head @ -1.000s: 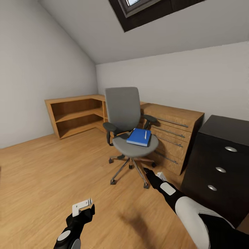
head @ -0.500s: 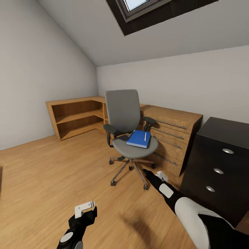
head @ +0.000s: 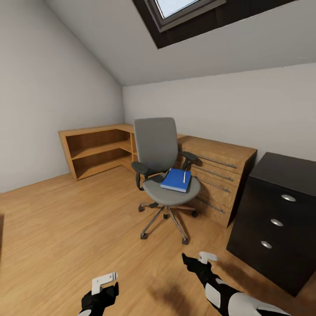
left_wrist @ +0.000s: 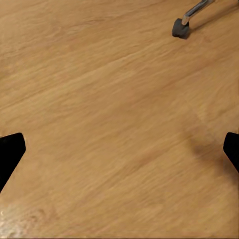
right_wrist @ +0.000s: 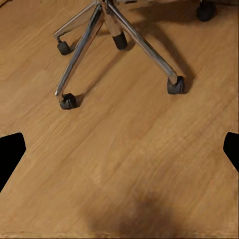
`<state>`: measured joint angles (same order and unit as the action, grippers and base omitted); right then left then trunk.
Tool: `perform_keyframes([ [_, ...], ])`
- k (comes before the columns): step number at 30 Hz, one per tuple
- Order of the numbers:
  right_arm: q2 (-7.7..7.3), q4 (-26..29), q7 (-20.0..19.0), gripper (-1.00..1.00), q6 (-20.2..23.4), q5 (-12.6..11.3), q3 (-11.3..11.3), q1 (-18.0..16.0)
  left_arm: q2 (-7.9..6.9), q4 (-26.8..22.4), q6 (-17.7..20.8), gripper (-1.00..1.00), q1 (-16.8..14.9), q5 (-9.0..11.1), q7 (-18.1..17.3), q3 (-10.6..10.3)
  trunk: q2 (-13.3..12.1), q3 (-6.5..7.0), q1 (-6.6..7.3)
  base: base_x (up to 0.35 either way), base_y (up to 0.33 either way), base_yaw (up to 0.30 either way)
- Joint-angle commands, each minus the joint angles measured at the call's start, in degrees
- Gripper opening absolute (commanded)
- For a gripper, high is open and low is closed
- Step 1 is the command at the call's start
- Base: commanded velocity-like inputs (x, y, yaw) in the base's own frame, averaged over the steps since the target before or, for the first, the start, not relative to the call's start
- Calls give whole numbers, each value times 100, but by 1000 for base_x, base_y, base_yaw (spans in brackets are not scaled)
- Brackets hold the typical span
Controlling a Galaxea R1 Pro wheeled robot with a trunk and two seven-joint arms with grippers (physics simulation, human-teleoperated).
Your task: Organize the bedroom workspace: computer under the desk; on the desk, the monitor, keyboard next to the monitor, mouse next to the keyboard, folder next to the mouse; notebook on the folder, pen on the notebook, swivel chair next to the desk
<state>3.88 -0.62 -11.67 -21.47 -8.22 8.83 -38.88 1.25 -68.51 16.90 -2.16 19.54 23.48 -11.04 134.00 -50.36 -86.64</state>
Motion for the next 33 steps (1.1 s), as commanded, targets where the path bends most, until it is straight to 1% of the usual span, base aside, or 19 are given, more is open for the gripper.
perform_keyframes([
  [1,-1,-10,-55,100,-172,-5,31,150,-61,12,-138,100,59,47,42,-12,-39,14,24,0,0,0],
  [4,-6,-14,-55,100,-307,38,31,321,-166,22,-414,100,183,44,38,-12,-159,68,90,0,0,0],
  [5,-8,-16,-55,100,-415,61,32,468,-258,26,-678,100,291,45,36,-12,-199,86,112,0,0,0],
  [9,-24,-18,-53,100,-648,74,35,623,-320,38,-903,100,405,48,35,-12,-360,157,200,0,0,0],
  [10,-49,-23,-49,100,-964,80,38,776,-345,44,-1008,100,503,49,35,-12,-400,175,222,0,0,0],
  [15,-66,-25,36,100,-1391,81,38,1026,-358,109,-1064,100,599,52,30,-12,-600,265,332,0,0,0],
  [18,-64,-28,173,100,-1553,78,39,1111,-356,298,-1084,100,622,46,38,-12,-721,319,397,0,0,0],
  [20,-64,-29,255,100,-1594,77,39,1136,-352,387,-1122,100,628,44,40,-12,-801,355,441,0,0,0],
  [23,-64,-28,411,100,-1642,66,40,1162,-340,510,-1328,100,634,42,33,-12,-921,409,507,0,0,0],
  [24,-64,-27,439,100,-1649,62,40,1166,-337,530,-1405,100,635,42,30,-12,-961,427,529,0,0,0],
  [25,-63,-27,480,100,-1659,58,40,1171,-334,563,-1566,100,636,45,22,-12,-1001,445,551,0,0,0],
  [28,-63,-26,522,100,-1674,52,40,1177,-330,664,-1806,100,637,44,14,-17,-1122,499,617,0,0,0],
  [32,-66,-26,540,100,-1683,50,40,1179,-324,774,-1909,100,638,42,10,-30,-1282,570,705,0,0,-30],
  [33,-69,-26,546,100,-1688,47,40,1180,-326,817,-1944,100,638,46,14,-73,-1322,588,727,0,0,-151],
])
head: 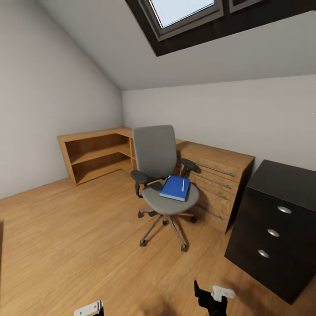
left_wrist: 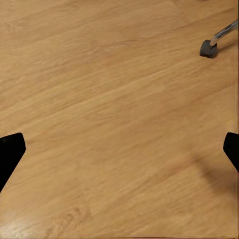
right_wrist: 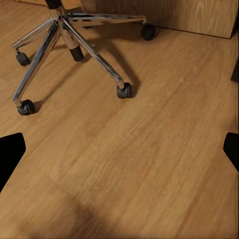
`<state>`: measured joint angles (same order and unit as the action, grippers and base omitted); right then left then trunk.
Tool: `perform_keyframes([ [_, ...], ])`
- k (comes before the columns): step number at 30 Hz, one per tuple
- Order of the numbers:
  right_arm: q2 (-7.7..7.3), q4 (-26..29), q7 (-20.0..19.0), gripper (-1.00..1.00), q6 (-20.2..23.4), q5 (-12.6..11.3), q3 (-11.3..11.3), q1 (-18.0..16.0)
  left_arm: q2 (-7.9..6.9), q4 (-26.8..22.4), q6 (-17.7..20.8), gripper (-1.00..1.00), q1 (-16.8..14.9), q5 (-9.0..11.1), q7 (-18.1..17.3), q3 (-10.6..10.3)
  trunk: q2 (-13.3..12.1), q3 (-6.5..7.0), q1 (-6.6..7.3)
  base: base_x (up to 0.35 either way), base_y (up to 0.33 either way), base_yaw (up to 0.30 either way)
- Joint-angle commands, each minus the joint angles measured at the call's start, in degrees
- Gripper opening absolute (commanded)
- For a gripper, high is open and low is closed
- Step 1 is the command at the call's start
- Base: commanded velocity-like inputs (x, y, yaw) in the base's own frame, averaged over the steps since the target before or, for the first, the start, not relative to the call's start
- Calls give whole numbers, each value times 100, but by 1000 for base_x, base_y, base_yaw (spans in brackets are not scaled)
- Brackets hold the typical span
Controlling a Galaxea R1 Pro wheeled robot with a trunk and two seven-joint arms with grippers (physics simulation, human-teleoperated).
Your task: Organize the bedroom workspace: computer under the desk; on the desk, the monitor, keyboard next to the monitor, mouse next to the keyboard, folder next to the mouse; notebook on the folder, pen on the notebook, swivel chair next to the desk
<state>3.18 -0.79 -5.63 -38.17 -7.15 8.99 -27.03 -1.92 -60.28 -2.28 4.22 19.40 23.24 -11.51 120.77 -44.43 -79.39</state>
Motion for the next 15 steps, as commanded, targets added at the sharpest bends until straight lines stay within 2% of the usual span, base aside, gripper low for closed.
perform_keyframes([
  [1,0,-9,-57,100,-20,-59,24,-4,-9,4,-32,100,0,60,44,-41,-39,14,23,0,0,-172],
  [15,-7,-3,-52,100,-24,-71,30,-4,7,277,-60,100,0,63,77,-112,-601,265,331,0,0,-241],
])
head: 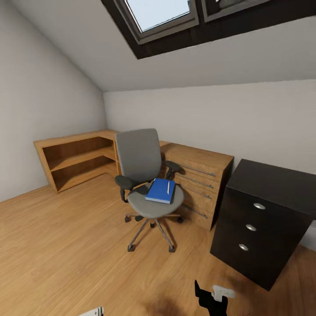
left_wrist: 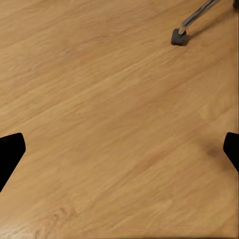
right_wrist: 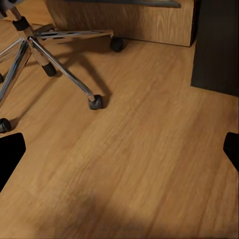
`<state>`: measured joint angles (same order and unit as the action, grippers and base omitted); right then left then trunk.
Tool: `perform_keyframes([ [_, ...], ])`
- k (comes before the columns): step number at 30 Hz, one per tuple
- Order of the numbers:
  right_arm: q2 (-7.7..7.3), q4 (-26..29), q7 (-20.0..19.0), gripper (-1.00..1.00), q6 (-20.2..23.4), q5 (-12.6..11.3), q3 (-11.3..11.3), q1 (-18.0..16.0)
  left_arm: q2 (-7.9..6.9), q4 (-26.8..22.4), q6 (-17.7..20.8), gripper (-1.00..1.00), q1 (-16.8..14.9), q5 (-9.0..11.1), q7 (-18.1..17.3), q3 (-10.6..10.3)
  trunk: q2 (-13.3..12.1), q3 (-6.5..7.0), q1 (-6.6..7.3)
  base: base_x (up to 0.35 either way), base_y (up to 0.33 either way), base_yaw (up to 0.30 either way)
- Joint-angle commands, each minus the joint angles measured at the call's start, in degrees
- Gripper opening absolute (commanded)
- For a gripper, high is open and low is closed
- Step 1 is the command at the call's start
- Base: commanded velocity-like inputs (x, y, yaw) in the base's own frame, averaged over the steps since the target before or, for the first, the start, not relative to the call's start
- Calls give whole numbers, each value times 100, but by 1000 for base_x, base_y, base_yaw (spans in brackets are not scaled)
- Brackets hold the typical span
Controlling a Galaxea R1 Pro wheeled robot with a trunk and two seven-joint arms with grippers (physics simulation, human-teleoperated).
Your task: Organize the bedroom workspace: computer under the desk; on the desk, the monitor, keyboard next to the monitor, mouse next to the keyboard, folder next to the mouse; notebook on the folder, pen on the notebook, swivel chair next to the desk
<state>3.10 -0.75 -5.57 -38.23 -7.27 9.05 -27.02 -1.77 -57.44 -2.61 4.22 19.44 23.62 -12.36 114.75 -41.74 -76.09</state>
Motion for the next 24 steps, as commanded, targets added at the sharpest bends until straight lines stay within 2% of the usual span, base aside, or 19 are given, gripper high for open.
perform_keyframes([
  [1,1,-7,-58,100,-17,-61,25,-5,-6,1,-28,100,0,60,38,-27,-39,14,23,0,0,-263],
  [9,7,-5,-58,100,-17,-68,30,-5,1,124,-22,100,0,60,34,-35,-360,136,199,0,0,-206],
  [15,21,-12,-62,100,-49,-76,33,-5,1,285,-26,100,0,60,30,-52,-601,236,331,0,0,-27],
  [19,-8,-15,-96,100,-460,-55,28,17,9,311,-29,100,0,59,29,-63,-761,307,418,0,0,-1],
  [24,6,-20,-88,100,-574,-62,27,33,9,312,-29,100,0,60,29,-64,-962,397,528,0,0,0],
])
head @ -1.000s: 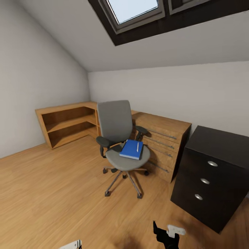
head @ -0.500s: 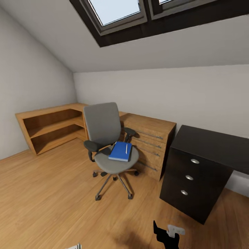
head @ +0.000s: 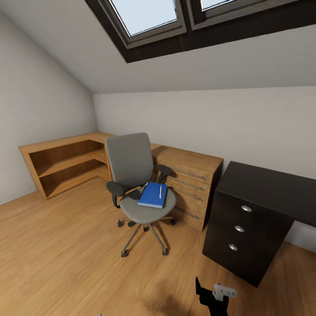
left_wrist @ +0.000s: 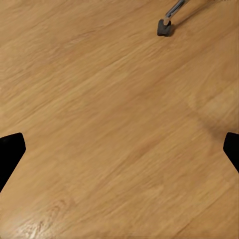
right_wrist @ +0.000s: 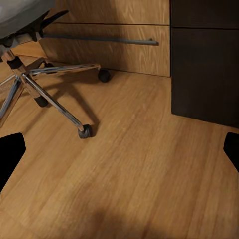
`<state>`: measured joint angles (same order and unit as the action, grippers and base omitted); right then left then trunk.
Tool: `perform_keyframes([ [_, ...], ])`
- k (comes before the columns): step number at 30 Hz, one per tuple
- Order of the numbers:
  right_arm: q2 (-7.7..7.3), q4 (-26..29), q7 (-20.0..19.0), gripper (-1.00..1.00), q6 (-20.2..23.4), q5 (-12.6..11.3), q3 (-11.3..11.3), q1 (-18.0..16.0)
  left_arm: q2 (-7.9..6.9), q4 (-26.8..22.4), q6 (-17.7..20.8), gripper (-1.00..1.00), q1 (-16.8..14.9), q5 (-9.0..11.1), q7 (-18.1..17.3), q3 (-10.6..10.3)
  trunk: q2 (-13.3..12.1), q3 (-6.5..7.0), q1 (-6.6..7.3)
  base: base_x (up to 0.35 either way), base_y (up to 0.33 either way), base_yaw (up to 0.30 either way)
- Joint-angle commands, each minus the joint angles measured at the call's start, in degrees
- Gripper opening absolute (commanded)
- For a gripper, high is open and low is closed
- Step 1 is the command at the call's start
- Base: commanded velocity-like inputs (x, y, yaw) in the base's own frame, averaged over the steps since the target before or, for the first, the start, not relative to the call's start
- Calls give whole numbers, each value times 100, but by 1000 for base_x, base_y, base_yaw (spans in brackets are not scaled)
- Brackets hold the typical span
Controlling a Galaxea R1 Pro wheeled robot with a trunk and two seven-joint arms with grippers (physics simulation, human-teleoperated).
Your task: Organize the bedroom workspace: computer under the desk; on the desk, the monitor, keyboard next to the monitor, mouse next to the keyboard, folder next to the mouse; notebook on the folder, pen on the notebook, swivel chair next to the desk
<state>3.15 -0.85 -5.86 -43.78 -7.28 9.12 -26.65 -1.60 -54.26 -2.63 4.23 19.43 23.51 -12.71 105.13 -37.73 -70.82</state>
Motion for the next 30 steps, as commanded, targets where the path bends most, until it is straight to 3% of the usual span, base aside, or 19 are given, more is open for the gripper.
perform_keyframes([
  [1,3,-10,-57,100,-28,-61,20,-3,-8,-6,-27,100,-1,60,40,-30,-39,14,23,0,0,0],
  [20,10,-20,-39,100,-56,-63,20,2,-13,13,-44,100,-1,59,54,-25,-801,355,440,-3,0,0],
  [30,-10,-20,-32,100,-67,-61,20,2,-16,12,-38,100,-1,69,55,-17,-1202,535,660,-256,0,0],
])
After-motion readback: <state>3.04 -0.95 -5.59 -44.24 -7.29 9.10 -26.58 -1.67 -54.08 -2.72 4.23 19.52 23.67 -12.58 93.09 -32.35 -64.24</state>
